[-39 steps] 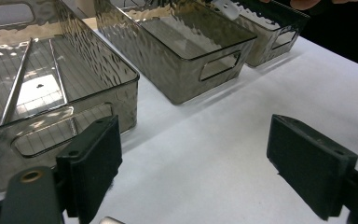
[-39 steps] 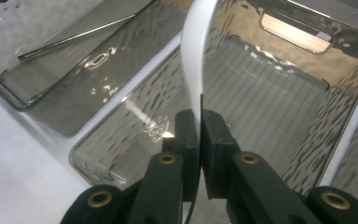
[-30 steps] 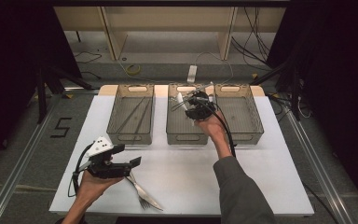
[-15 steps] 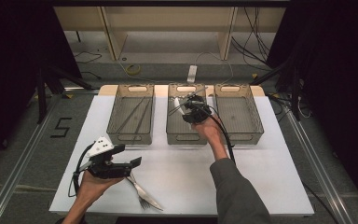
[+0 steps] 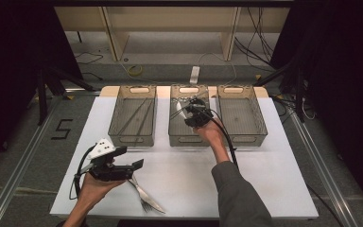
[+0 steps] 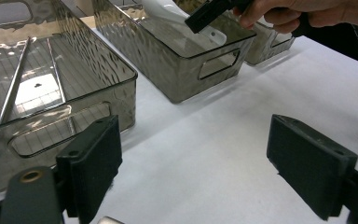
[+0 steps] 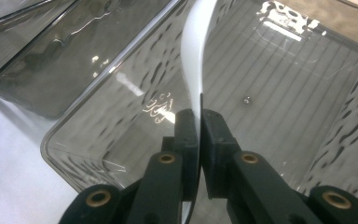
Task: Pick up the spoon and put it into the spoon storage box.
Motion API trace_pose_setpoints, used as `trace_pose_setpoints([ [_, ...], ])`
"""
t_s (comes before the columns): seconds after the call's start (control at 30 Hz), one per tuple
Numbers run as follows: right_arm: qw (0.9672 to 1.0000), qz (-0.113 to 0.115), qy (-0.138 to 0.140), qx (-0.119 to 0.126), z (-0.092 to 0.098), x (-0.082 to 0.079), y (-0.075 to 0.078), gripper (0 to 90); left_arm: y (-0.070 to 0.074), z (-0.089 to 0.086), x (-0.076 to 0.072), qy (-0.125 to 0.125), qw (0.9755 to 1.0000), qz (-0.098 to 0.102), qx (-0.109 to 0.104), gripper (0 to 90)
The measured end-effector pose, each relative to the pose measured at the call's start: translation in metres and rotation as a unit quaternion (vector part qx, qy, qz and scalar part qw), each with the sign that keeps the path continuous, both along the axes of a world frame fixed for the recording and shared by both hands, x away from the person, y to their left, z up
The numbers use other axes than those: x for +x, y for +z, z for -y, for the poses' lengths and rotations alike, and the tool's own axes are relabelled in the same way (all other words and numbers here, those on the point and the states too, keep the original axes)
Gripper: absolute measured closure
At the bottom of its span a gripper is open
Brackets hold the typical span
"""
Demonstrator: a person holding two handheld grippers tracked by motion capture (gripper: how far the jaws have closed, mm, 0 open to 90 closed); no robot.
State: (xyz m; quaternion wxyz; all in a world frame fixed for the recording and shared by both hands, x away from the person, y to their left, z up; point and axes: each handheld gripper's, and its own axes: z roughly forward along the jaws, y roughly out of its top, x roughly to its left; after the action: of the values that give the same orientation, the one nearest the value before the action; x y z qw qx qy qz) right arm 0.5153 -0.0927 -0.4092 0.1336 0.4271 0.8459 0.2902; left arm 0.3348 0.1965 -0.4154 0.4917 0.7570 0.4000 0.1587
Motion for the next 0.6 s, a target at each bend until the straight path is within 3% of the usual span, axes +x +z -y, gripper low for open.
trace_pose_setpoints([
  [0.37,0.9996,-0.001,-0.005,0.029,0.003,-0.002,0.005,65.4,-0.001,0.000,0.000,-0.001,1.0000,-0.003,0.003,17.2],
  [0.6,0.9981,0.016,0.013,0.058,0.015,-0.019,0.010,50.2,-0.002,0.000,0.001,0.001,1.0000,-0.004,0.005,17.2],
])
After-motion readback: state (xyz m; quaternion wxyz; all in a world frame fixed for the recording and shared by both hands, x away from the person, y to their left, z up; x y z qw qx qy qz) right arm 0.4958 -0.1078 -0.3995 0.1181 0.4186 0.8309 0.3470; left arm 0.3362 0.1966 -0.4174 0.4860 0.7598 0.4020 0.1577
